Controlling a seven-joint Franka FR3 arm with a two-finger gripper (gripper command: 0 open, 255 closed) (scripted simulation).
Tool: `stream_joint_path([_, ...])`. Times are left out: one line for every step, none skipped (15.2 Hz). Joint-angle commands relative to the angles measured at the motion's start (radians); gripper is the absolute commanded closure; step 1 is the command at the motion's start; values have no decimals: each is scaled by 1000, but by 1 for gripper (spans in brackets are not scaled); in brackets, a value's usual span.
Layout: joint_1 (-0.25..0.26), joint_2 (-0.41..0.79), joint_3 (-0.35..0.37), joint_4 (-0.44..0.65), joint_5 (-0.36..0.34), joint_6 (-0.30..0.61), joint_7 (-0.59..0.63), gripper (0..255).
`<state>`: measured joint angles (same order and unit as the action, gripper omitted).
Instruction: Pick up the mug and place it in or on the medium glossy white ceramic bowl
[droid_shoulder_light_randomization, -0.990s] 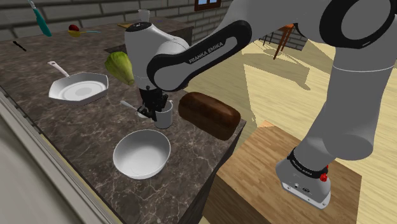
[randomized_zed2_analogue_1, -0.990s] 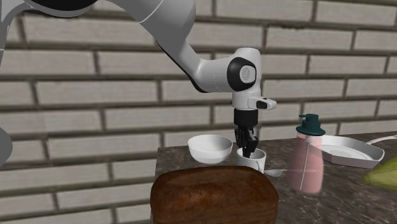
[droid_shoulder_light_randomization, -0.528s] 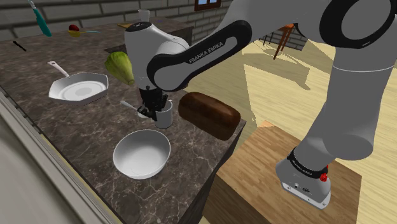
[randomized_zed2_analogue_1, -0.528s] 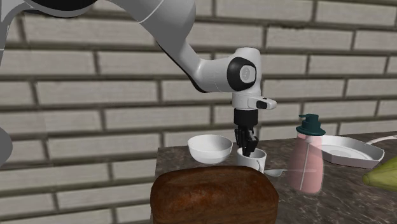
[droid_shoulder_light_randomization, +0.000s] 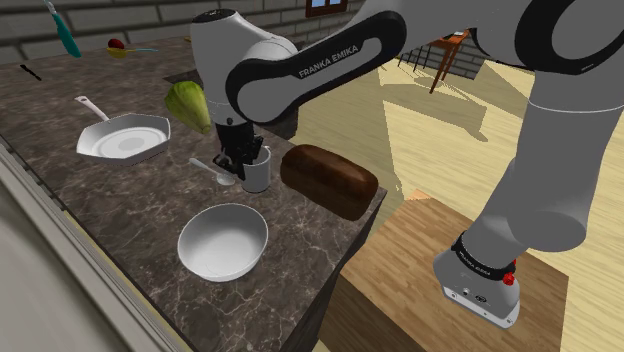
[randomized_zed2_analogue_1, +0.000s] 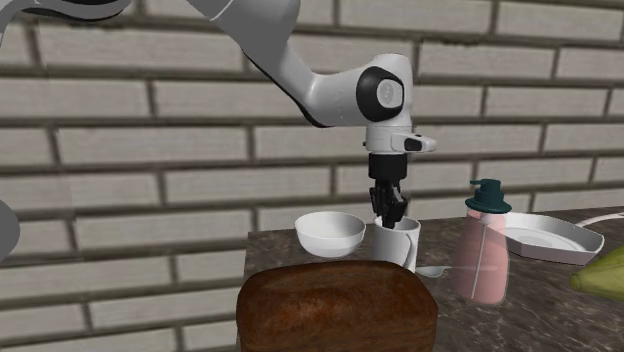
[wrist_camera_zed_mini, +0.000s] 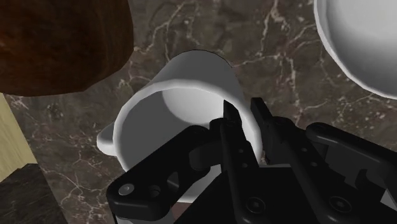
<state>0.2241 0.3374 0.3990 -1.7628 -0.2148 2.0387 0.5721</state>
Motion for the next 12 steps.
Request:
stream_joint_path([-2, -13, 3, 11, 7, -23, -6, 255])
stream_joint_path([-2, -17, 4, 18, 10, -34, -8, 255])
stream_joint_path([-3, -22, 4, 26, 12, -46, -10, 255])
stream_joint_path([-3, -26, 5, 34, 15, -57, -12, 255])
stream_joint_path([-3, -30, 6, 42, 17, -69, -15, 255])
stream_joint_path([-3, -34, 7, 50, 20, -81, -17, 255])
stream_joint_path([-4, -38, 8, 59, 22, -93, -19, 255])
stream_joint_path([-4, -42, 9, 68, 24, -105, -21, 255])
stream_joint_path([-4, -45, 9, 77, 26, -117, -23, 255])
stream_joint_path([-4, -48, 10, 86, 28, -129, -24, 255])
stream_joint_path([-4, -51, 11, 96, 30, -141, -26, 255])
stream_joint_path([-4, -54, 11, 106, 32, -154, -28, 255])
